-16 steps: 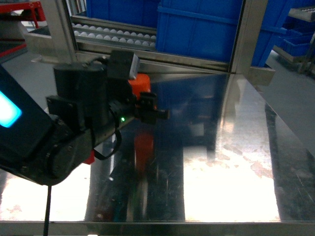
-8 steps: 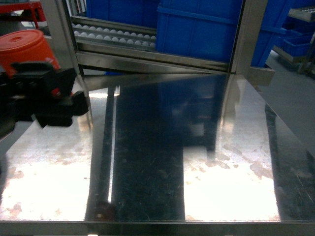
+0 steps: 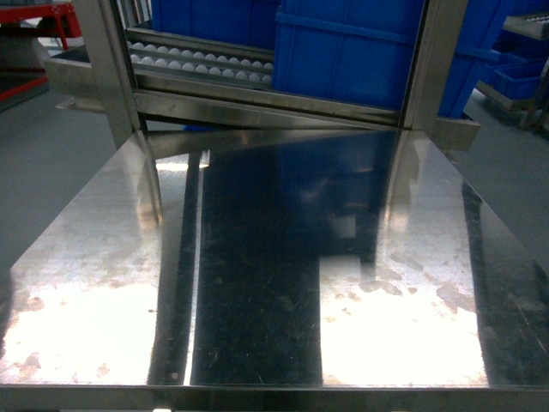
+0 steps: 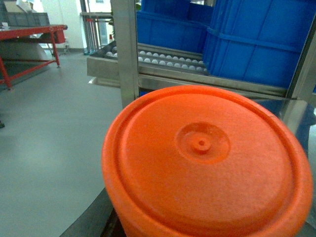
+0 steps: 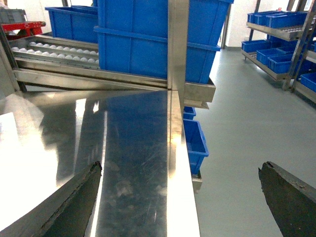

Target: Pick capacitor and pack into box

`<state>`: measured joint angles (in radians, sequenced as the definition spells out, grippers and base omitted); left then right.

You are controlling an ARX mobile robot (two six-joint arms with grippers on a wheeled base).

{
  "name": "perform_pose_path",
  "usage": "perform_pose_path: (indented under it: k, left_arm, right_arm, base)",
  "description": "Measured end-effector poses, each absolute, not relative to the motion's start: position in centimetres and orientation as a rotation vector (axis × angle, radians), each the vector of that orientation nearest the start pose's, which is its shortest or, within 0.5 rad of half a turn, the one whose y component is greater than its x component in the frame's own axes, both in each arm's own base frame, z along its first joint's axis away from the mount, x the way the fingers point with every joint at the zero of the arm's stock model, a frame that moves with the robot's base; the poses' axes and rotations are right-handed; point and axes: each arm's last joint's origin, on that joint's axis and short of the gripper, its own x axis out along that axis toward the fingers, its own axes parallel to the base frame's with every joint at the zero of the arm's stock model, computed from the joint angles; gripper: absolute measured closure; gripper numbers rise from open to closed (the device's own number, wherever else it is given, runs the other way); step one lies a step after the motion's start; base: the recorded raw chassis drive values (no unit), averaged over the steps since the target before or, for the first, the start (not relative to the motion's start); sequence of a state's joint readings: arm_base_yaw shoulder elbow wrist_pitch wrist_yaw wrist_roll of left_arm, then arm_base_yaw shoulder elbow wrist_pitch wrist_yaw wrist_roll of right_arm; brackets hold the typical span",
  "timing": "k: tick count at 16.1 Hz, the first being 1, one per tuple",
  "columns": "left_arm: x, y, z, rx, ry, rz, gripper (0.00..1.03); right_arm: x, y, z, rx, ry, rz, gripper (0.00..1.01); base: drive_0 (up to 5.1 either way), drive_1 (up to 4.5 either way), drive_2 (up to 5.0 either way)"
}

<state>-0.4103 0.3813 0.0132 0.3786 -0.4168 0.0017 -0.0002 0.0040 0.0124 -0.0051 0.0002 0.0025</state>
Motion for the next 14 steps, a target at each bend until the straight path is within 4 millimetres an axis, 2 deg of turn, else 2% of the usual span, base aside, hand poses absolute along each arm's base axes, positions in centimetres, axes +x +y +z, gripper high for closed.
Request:
perform_pose_path:
  k: [5,6,7,9,14]
  left_arm:
    - [10.8,-1.6,17.0,0.0,-0.008,0.006,0.59]
    - [10.2,-1.4,16.4,0.009,0.041,0.004,0.59]
    - [9.7,-1.2,16.8,0.0,-0.008,-0.01,0.59]
    - [9.8,-0.1,16.5,0.001,0.016,0.01,0.59]
    - [9.8,0.0,16.7,0.001,0.004,-0.003,0.59]
  right_arm:
    - [9.7,0.0,16.7,0.002,-0.003,0.0,0.03]
    - [9.7,0.0,16.7,0.002,-0.003,-0.001,0.03]
    - [9.7,0.0,16.7,0.002,-0.003,0.0,0.03]
    - [9.7,0.0,16.7,0.003,-0.004,0.0,0.03]
    - [9.7,0.0,16.7,0.002,-0.004,0.0,0.03]
  base:
    - [0.0,0.0,0.0]
    - [0.0,0.0,0.0]
    - [0.0,0.0,0.0]
    - [0.0,0.0,0.0]
    - [0.0,0.0,0.0]
